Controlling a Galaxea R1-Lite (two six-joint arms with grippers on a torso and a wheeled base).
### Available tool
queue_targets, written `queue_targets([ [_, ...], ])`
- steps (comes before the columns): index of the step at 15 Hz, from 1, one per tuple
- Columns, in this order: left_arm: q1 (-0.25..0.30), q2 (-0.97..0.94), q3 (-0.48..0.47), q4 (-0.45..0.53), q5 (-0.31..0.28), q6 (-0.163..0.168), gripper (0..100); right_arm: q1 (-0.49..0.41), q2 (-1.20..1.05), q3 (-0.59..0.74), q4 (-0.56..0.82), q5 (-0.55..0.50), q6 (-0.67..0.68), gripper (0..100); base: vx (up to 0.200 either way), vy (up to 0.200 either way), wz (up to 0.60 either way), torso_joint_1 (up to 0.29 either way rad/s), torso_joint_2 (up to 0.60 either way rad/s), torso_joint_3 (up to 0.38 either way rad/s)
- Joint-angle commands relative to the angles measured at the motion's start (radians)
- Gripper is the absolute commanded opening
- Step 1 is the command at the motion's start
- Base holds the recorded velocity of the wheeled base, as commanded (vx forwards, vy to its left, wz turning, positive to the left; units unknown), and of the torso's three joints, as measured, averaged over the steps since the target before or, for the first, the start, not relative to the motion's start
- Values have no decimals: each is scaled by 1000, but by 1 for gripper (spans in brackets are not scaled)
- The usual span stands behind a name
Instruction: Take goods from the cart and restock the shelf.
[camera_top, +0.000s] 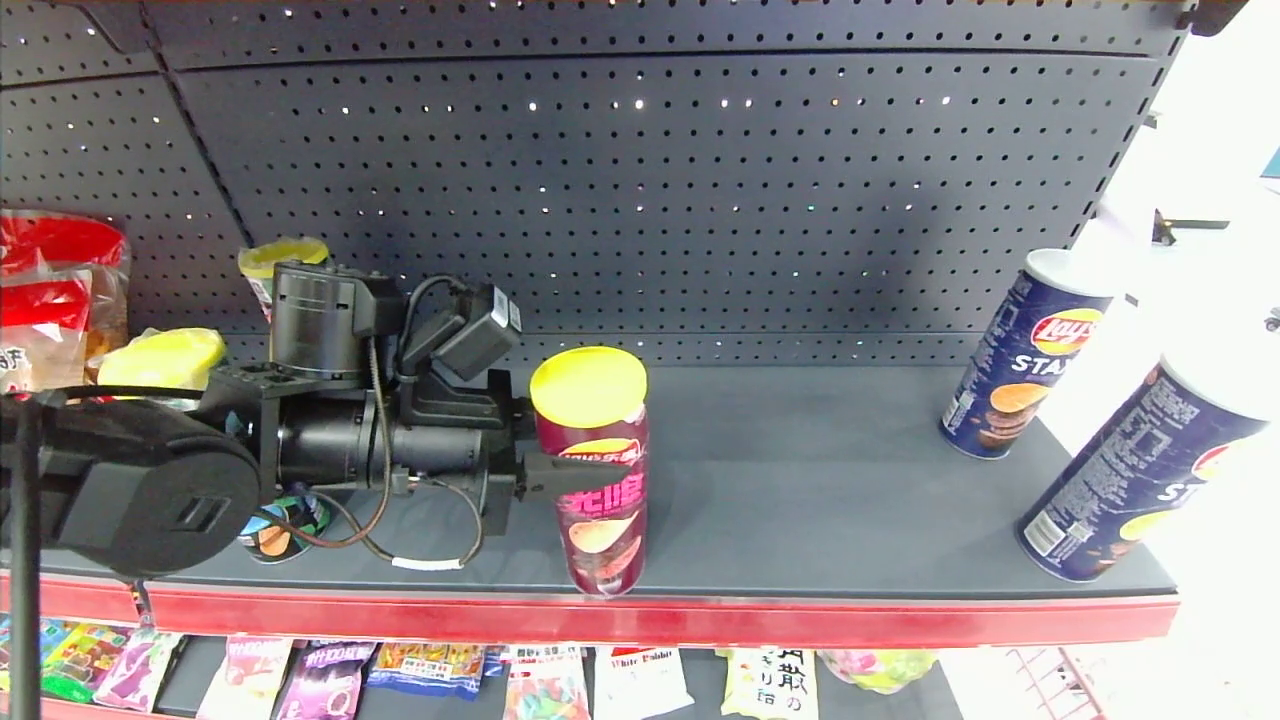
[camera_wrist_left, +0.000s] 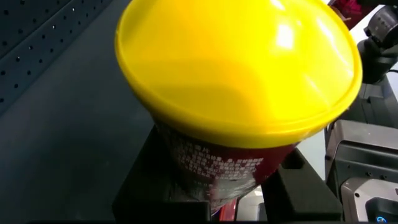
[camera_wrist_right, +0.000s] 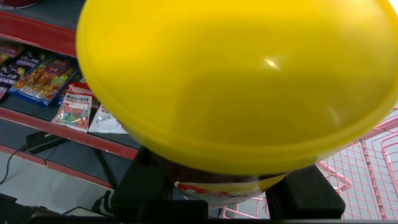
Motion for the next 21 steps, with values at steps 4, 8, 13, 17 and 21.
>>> queue_targets([
  [4,0,3,2,-4,29,12,100,1,2,0,0,0,-1,0,0,0,0,0,0,0],
  [8,2,-6,7,-2,39,11,100,1,2,0,0,0,-1,0,0,0,0,0,0,0],
  [13,88,-179,222,-2,35,9,100,1,2,-2,0,2,-2,0,0,0,0,0,0,0],
  [17,169,-368,400,1,42,4,100,7,23,-52,10,52,-2,0,0,0,0,0,0,0],
  [21,207,-591,570,7,93,-11,100,24,362,-304,10,267,-1,0,0,0,0,0,0,0],
])
